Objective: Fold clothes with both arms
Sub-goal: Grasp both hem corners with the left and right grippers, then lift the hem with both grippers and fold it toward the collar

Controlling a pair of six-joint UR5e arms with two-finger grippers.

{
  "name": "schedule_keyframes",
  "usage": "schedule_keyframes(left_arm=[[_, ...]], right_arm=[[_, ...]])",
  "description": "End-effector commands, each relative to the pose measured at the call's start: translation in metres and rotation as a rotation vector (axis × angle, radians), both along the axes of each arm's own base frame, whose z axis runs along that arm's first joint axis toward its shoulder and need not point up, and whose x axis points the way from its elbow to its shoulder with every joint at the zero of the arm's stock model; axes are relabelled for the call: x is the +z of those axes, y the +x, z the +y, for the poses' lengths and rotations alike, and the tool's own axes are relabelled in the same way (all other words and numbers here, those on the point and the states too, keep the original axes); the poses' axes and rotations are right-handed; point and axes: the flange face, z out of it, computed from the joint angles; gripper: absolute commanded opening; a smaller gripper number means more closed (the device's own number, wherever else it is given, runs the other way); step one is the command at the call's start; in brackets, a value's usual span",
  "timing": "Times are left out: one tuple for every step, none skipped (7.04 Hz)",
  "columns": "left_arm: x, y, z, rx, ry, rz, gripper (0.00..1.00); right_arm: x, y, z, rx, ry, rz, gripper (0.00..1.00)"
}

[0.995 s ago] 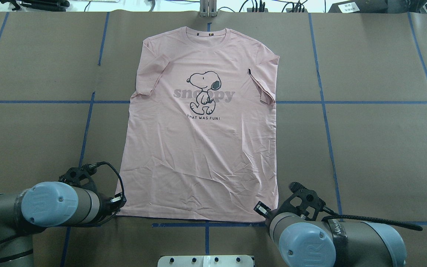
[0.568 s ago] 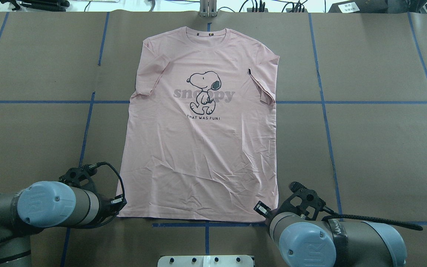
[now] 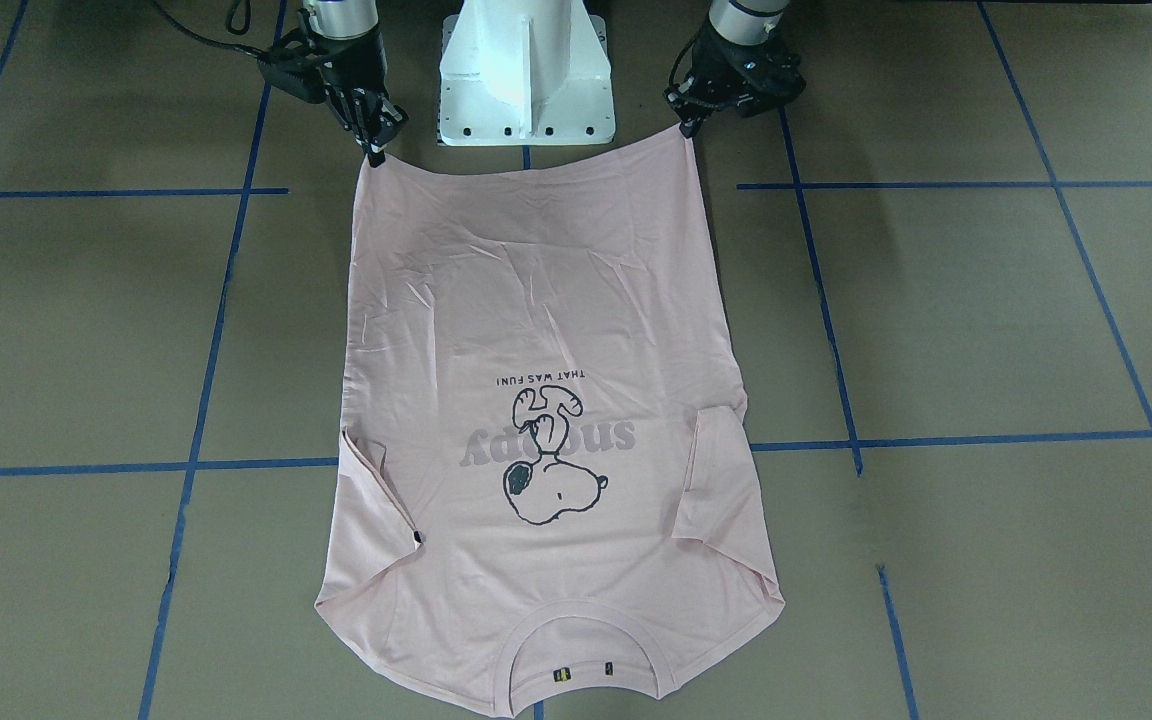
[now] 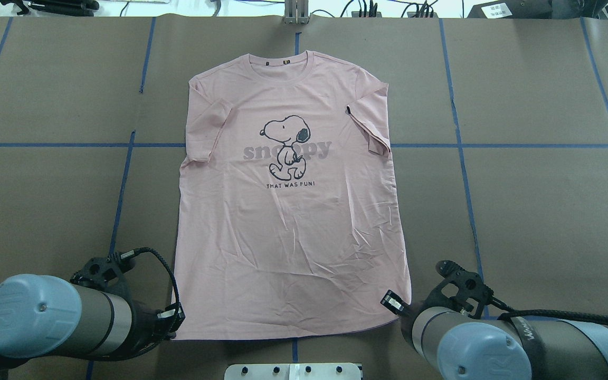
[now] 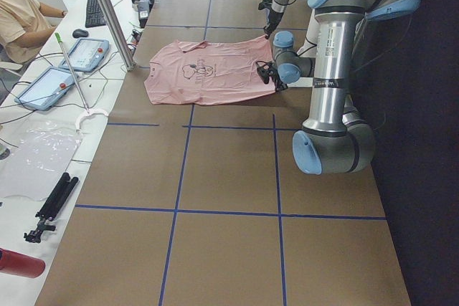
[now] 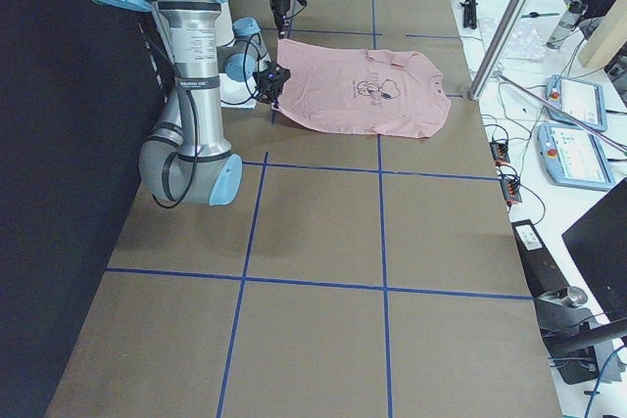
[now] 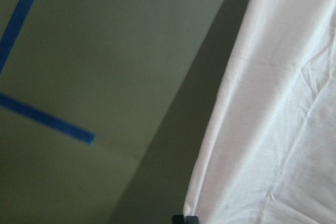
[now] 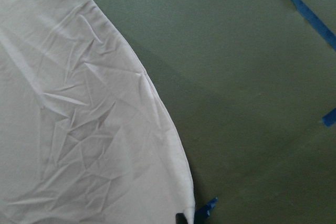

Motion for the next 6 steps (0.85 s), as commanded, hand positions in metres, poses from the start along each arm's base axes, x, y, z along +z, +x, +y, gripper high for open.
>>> schedule_keyframes(left_arm=[[-0.024, -0.024, -0.004, -0.016, 0.005, 0.009, 0.0], [-0.025, -0.034, -0.039, -0.08, 0.043, 0.008, 0.0], [-0.026, -0.052, -0.082, -0.109, 0.159, -0.002, 0.0], [-0.031, -0.045, -0.13, -0.18, 0.261, -0.038, 0.0], [-0.026, -0.019, -0.188, -0.239, 0.295, -0.104, 0.0], [-0.021, -0.023, -0.233, -0.259, 0.359, -0.16, 0.0]], right_arm=[[-0.013, 0.023, -0.003, 0.013, 0.01, -0.035, 0.0], [-0.028, 0.031, -0.024, 0.038, 0.035, -0.061, 0.0], [-0.045, 0.031, -0.055, 0.02, 0.127, -0.06, 0.0], [-0.058, 0.03, -0.102, 0.019, 0.217, -0.024, 0.0], [-0.052, 0.016, -0.153, 0.003, 0.206, 0.022, 0.0], [-0.053, 0.025, -0.207, -0.006, 0.21, 0.049, 0.0]])
